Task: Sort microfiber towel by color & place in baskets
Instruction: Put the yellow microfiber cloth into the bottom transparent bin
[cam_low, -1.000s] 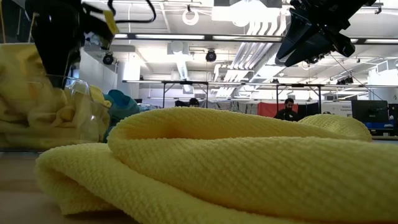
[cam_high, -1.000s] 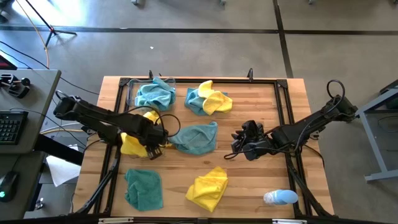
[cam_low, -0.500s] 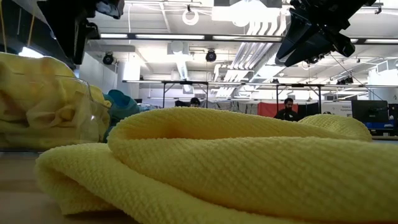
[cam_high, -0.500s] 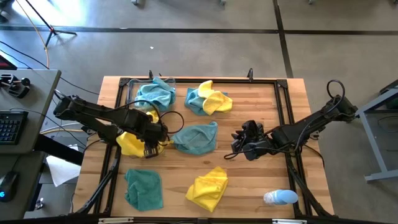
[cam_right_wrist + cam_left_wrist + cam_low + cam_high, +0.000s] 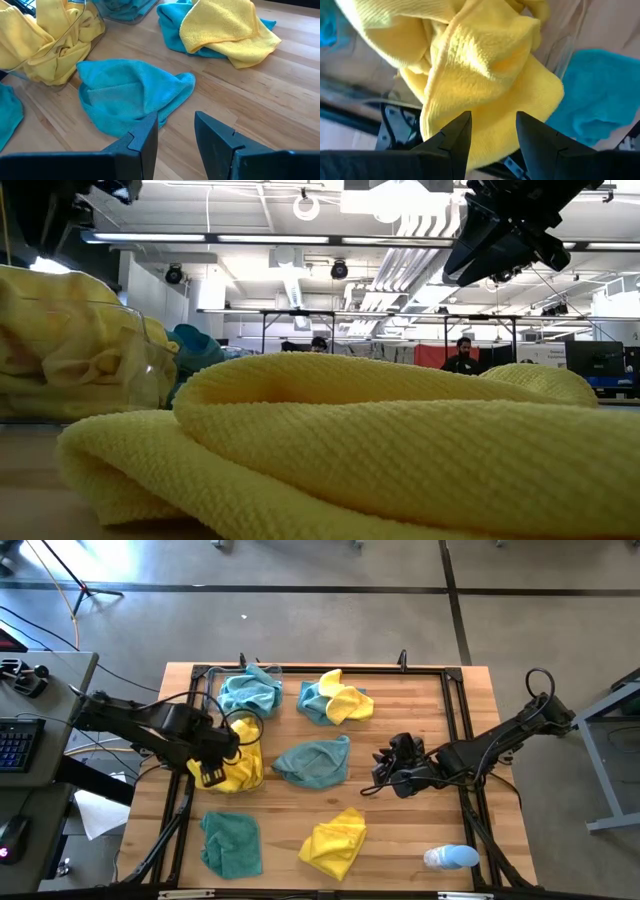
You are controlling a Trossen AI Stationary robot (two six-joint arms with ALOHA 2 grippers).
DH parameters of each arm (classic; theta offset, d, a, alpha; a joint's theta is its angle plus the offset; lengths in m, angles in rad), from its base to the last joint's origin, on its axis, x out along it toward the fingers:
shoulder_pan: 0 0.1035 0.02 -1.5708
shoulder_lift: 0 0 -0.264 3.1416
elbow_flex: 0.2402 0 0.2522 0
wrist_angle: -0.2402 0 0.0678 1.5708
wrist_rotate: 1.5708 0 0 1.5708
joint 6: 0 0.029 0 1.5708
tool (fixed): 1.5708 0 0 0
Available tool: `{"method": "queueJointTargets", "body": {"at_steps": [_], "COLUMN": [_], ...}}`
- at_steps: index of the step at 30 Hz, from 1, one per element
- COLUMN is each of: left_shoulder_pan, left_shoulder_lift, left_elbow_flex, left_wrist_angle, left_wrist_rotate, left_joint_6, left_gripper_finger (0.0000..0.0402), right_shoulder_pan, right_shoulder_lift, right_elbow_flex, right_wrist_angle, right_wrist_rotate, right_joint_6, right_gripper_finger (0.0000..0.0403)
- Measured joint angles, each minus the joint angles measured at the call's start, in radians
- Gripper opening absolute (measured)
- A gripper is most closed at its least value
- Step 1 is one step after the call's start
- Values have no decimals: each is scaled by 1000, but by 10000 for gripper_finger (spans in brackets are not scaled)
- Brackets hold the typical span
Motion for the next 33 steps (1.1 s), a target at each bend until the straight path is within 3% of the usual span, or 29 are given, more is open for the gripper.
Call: {"method": "queueJointTargets", "body": {"at_steps": [7,16,27,33], "left_shoulder_pan": [0,14,62,63], "left_shoulder_lift": [-33,43,170,197], "left_elbow_flex": [-165,-349,-489,-506], "left_wrist_angle": [90,275,437,452], "left_wrist_rotate": [-14,-60,-33,-30], "left_joint_6": [109,194,202,197], "left_gripper_finger": [145,145,145,145], "right_shoulder_pan": [0,0,0,0], "right_shoulder_lift": [0,0,0,0], "right_elbow_flex": [0,0,0,0], "right_wrist_angle": [0,-3,-4,-4], "right_wrist_rotate": [17,46,68,68], "right_joint_6": [0,0,0,0], "right_gripper_finger": [124,124,124,124]}}
